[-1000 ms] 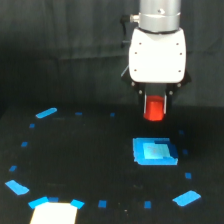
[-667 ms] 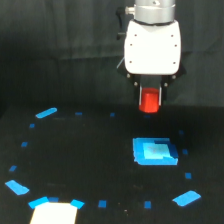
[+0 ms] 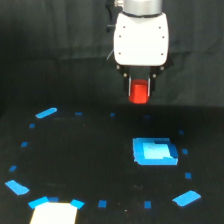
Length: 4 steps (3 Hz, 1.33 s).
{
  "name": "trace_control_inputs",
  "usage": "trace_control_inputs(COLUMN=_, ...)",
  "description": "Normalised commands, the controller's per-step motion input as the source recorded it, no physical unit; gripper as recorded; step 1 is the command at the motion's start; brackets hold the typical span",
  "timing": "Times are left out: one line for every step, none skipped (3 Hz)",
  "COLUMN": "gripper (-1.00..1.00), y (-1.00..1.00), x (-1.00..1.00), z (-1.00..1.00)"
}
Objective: Pick up the red object from the table
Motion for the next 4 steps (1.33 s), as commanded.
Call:
trace_control_inputs(gripper=-1.0, y=0.41, x=-0.32, z=-0.15)
trace_control_inputs(gripper=-1.0, y=0.24, x=-0.25, z=-0.43)
trace_control_inputs(gripper=-1.0, y=0.08, x=-0.5, z=0.06)
trace_control_inputs(gripper=-0.8, y=-0.26, x=-0.31, z=-0.2)
